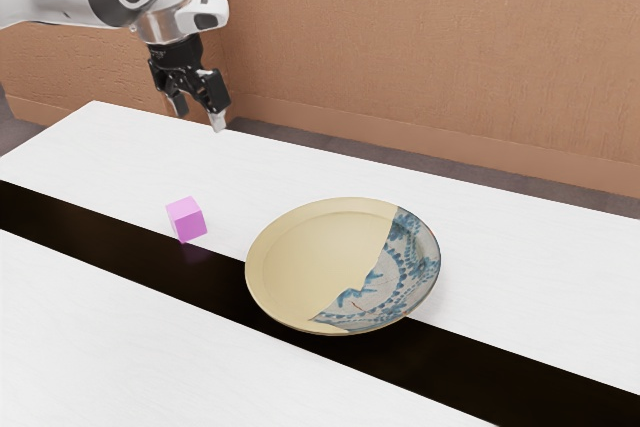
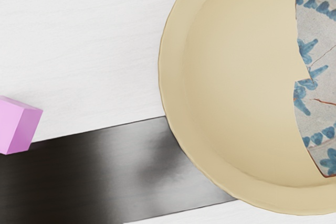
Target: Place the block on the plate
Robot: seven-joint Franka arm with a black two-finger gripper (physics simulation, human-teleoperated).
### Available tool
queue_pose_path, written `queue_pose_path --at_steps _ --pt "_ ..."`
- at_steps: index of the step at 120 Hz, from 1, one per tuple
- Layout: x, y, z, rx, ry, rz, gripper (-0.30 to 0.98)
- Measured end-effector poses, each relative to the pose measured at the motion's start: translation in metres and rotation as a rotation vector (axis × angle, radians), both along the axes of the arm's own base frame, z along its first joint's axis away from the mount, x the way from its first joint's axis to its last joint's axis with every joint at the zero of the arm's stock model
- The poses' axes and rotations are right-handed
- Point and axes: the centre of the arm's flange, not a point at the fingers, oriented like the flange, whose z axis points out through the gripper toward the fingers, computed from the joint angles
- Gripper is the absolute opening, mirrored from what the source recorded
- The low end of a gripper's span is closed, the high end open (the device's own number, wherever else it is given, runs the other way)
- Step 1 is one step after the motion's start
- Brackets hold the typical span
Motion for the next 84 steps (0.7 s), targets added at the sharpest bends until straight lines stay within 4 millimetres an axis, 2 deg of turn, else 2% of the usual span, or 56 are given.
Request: queue_pose_path --at_steps 36,45,53,68,75,84 --pt "0.001 0.002 -0.005 0.004 0.007 -0.011 0.69" --pt "-0.001 0.006 -0.018 0.006 0.035 -0.007 0.69" --pt "-0.004 0.017 -0.031 0.006 0.076 0.010 0.69" --pt "-0.007 0.057 -0.053 0.033 0.150 0.047 0.69" --pt "-0.008 0.072 -0.070 0.072 0.170 0.034 0.69" --pt "0.000 0.074 -0.098 0.110 0.174 -0.025 0.69"
